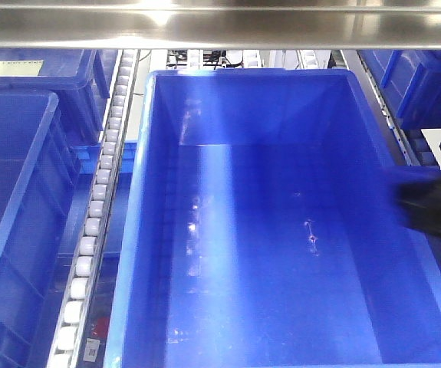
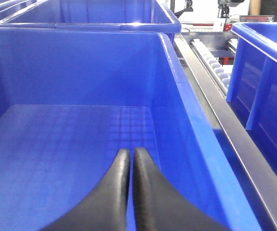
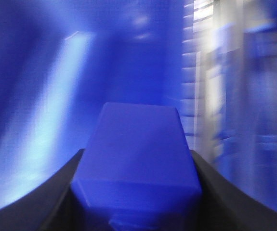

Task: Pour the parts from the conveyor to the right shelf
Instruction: 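Lower the right gripper with the block into the blue bin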

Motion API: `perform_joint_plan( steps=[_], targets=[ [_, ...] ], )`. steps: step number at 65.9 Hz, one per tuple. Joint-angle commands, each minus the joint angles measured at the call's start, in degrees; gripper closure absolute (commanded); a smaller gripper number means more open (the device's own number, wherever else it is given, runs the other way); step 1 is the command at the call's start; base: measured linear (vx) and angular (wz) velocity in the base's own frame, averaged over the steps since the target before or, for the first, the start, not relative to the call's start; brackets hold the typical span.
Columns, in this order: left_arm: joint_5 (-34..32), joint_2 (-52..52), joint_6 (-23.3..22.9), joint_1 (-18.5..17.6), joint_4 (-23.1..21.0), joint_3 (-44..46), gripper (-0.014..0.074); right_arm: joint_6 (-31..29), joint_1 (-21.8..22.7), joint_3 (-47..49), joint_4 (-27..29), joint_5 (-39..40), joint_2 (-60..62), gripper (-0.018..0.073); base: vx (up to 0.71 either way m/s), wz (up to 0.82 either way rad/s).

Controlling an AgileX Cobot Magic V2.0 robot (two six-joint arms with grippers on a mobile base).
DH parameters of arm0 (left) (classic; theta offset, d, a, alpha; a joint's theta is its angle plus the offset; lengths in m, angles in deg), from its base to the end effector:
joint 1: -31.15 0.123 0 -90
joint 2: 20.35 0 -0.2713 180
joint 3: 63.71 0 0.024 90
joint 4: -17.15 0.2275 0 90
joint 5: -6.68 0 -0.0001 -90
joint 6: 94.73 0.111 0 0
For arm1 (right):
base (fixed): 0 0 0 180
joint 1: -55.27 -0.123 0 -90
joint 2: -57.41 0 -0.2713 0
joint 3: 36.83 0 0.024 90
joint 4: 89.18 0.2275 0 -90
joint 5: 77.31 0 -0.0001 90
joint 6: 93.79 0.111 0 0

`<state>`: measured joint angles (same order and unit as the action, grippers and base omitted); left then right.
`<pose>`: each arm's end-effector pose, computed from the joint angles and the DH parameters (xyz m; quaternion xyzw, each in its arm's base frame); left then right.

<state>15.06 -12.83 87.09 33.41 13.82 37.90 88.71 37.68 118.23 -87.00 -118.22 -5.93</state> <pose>0.0669 0.0017 0.1903 -0.0210 0.7327 0.0016 0.6802 0.1811 0.0603 0.3261 -0.1110 0.8963 0.0920 0.4193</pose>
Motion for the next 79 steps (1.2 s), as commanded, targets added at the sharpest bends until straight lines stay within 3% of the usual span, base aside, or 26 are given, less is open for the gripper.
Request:
perform_joint_plan(
  steps=[1, 20, 50, 70, 79],
  targets=[
    [-4.38, -0.13, -0.46, -0.37, -0.51, 1.16, 0.0603, 2.49, -3.9, 5.55, -1.79, 1.2, -6.08, 0.0564, 0.0, 0.0],
    [-4.38, -0.13, -0.46, -0.37, -0.51, 1.16, 0.0603, 2.78, -10.36, 17.84, -1.66, -7.95, -26.57, 0.0564, 0.0, 0.0],
    [-4.38, -0.13, -0.46, -0.37, -0.51, 1.16, 0.0603, 2.44, -10.36, 29.64, -1.31, -13.18, -46.83, 0.0564, 0.0, 0.0],
    [-4.38, -0.13, -0.46, -0.37, -0.51, 1.16, 0.0603, 2.09, -10.29, 31.08, -0.87, -14.0, -52.22, 0.0558, 0.0, 0.0],
    [-4.38, -0.13, -0.46, -0.37, -0.51, 1.16, 0.0603, 2.09, -10.29, 31.08, -0.66, -13.96, -53.17, 0.051, 0.0, 0.0]
  ],
)
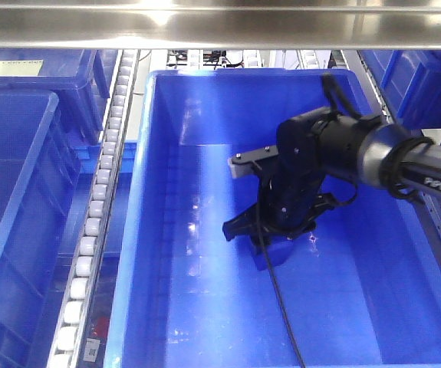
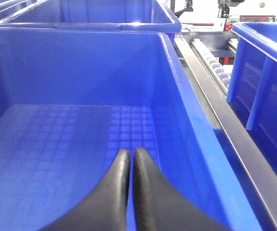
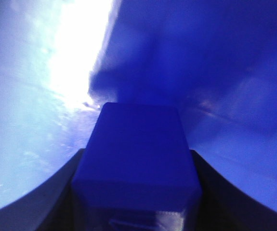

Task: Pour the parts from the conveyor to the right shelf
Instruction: 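Lower the right gripper with the block into the blue bin, then open the right gripper to release the block and withdraw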

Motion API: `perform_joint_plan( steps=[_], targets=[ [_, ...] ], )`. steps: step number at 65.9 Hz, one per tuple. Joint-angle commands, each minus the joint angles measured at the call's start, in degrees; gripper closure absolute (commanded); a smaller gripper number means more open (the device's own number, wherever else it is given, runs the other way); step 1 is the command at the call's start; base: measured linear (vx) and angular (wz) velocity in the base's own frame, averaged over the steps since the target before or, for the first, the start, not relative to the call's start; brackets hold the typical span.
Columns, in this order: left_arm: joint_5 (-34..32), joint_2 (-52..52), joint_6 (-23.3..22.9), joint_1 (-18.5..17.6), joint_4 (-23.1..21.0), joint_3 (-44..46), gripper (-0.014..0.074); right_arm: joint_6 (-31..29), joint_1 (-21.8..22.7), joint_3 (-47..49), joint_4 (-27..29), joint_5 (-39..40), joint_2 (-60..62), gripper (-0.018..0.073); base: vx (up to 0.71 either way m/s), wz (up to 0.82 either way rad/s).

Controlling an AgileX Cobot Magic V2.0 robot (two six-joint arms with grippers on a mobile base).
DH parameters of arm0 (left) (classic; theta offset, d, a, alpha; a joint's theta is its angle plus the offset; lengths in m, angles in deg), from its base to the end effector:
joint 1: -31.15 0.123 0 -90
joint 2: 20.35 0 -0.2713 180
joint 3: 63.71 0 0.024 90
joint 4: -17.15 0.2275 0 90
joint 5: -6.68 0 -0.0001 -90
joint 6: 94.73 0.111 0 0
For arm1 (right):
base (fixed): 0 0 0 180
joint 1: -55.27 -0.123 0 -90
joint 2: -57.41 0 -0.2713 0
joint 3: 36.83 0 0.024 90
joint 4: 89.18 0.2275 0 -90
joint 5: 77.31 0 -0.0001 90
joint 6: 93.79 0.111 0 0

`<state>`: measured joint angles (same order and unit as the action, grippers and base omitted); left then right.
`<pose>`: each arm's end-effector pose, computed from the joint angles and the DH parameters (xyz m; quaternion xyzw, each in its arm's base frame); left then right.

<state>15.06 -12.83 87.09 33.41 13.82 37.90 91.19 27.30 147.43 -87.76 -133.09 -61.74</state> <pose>0.0669 0.0017 0.1903 -0.0210 0.7327 0.0016 0.6802 0.3226 0.1739 0.1764 -0.1926 0.9778 0.0334 0.0749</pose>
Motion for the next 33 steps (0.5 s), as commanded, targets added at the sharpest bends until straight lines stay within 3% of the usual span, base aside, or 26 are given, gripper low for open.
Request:
perform_joint_plan(
  steps=[1, 7, 25, 33],
  targets=[
    [-4.38, -0.13, -0.46, -0.37, -0.51, 1.16, 0.0603, -0.38, 0.09, 1.87, 0.1, 0.98, 2.64, 0.0496, 0.0, 0.0],
    [-4.38, -0.13, -0.46, -0.37, -0.51, 1.16, 0.0603, -0.38, 0.09, 1.87, 0.1, 1.33, 2.64, 0.0414, 0.0, 0.0],
    [-4.38, -0.13, -0.46, -0.37, -0.51, 1.16, 0.0603, 0.05, 0.09, 1.87, -0.2, 3.13, 2.82, -0.0045, 0.0, 0.0],
    [-4.38, -0.13, -0.46, -0.37, -0.51, 1.16, 0.0603, 0.05, 0.09, 1.87, -0.1, 4.71, 3.65, -0.015, 0.0, 0.0]
  ],
)
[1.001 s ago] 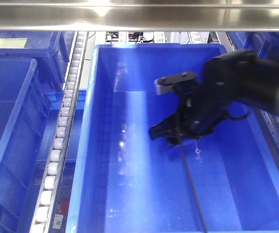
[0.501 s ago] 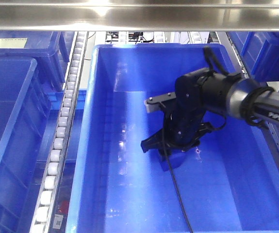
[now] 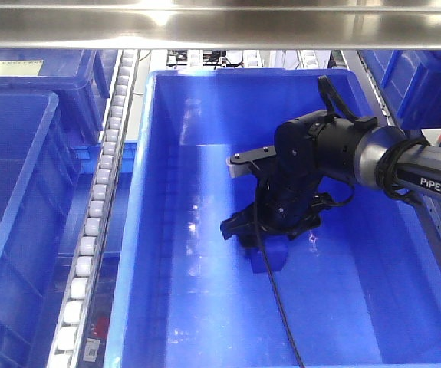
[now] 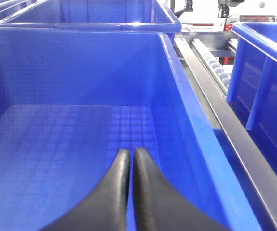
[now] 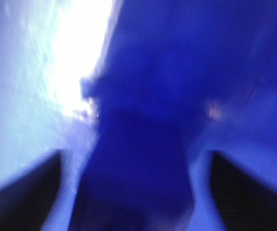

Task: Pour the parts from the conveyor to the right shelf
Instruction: 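Open the right gripper to release the block and withdraw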

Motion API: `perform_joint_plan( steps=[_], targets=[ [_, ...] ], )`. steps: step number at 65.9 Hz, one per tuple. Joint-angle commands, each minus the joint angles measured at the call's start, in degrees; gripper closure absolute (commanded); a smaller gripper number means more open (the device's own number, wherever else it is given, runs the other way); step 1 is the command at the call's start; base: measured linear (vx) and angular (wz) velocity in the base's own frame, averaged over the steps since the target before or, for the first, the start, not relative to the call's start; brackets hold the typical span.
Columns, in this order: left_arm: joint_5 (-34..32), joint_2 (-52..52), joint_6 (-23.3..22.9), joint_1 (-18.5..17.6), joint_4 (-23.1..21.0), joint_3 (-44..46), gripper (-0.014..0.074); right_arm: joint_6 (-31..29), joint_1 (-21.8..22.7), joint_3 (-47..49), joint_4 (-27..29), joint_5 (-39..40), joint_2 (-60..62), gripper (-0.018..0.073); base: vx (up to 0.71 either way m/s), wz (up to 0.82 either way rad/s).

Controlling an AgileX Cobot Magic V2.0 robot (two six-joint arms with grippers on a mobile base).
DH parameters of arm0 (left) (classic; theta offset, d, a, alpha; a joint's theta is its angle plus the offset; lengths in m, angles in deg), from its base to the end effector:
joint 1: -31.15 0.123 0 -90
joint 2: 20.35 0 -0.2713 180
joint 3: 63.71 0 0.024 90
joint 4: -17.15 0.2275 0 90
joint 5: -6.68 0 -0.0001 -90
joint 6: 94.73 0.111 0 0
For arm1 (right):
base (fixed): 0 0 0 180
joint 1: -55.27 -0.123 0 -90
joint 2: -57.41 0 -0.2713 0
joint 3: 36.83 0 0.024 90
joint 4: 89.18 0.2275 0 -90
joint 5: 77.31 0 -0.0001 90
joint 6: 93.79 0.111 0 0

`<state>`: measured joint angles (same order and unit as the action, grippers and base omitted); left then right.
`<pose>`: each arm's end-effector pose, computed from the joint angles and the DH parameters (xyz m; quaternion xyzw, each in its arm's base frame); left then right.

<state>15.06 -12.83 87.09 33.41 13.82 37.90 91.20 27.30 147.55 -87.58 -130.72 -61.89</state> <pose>0.0669 0.0017 0.1903 -0.0210 0.7327 0.0016 0.6802 0.3270 0.1765 0.1768 -0.1911 0.9762 0.0403 0.0941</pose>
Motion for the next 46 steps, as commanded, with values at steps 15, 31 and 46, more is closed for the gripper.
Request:
perform_joint_plan(
  steps=[15, 31, 46],
  targets=[
    [-4.38, -0.13, -0.46, -0.37, -0.51, 1.16, 0.0603, 0.04, 0.3, -7.41, -0.2, 18.63, 13.96, -0.011, 0.0, 0.0],
    [-4.38, -0.13, -0.46, -0.37, -0.51, 1.16, 0.0603, -0.19, 2.64, -21.46, -0.68, 30.73, 29.83, 0.0102, 0.0, 0.0],
    [-4.38, -0.13, -0.46, -0.37, -0.51, 1.16, 0.0603, -0.51, 7.22, -31.67, -4.09, 33.79, 46.49, 0.0576, 0.0, 0.0]
  ],
)
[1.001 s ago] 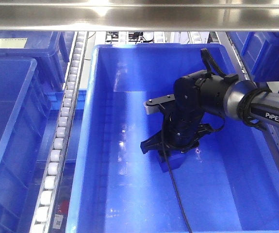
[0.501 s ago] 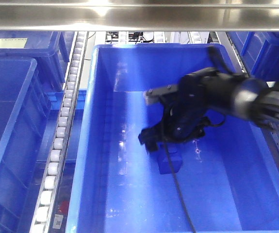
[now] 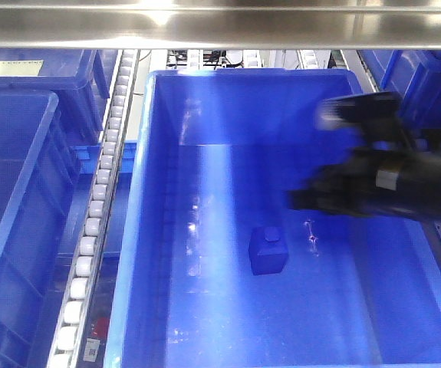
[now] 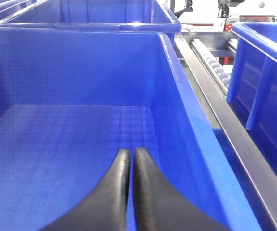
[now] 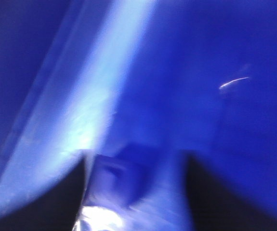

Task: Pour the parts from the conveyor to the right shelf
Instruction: 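Open the right gripper to release the block and withdraw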

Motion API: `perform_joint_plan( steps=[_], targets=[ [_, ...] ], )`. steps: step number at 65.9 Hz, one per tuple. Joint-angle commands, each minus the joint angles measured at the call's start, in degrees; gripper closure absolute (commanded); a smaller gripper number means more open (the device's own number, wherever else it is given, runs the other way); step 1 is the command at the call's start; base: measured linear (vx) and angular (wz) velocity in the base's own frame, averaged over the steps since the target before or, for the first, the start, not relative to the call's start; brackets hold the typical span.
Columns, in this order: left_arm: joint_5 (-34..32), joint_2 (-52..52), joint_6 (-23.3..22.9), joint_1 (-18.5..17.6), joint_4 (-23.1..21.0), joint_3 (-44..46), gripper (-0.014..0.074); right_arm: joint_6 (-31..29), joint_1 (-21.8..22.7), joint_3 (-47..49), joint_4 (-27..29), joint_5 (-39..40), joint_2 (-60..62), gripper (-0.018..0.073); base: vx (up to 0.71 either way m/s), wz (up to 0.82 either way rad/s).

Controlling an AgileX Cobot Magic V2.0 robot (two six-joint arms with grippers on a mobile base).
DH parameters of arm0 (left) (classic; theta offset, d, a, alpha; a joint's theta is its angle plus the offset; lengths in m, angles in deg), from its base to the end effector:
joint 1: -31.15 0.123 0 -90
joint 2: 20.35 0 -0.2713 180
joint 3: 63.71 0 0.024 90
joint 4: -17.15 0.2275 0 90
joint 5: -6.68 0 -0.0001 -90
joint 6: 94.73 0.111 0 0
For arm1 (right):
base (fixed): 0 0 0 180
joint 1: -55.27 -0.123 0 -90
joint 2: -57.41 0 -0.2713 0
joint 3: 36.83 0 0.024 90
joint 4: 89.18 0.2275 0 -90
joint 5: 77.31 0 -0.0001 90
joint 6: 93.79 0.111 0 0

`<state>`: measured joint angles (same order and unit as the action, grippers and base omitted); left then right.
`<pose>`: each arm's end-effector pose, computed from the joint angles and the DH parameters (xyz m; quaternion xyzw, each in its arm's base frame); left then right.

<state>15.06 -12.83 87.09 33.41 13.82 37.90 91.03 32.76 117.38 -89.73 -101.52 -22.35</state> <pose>0.0669 0.0017 0.1903 -0.0210 0.7327 0.0016 0.6802 0.2428 0.1001 0.2810 -0.1423 0.8942 0.0968 0.4134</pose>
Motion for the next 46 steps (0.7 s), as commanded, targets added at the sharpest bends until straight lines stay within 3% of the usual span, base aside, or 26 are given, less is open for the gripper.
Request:
perform_joint_plan(
  steps=[1, 21, 30, 46],
  targets=[
    [-4.38, -0.13, -0.46, -0.37, -0.51, 1.16, 0.0603, -0.36, 2.13, -2.04, -2.08, 4.77, 7.97, 0.0575, 0.0, 0.0],
    [-4.38, -0.13, -0.46, -0.37, -0.51, 1.16, 0.0603, -0.57, 13.06, -13.38, -6.26, 5.2, 31.02, 0.0568, 0.0, 0.0],
    [-4.38, -0.13, -0.46, -0.37, -0.51, 1.16, 0.0603, -3.93, 17.74, -19.27, -5.78, 5.31, 40.35, 0.0565, 0.0, 0.0],
    [-4.38, -0.13, -0.46, -0.37, -0.51, 1.16, 0.0603, -5.14, 18.72, -28.3, -5.65, 8.27, 51.19, 0.0564, 0.0, 0.0]
  ],
)
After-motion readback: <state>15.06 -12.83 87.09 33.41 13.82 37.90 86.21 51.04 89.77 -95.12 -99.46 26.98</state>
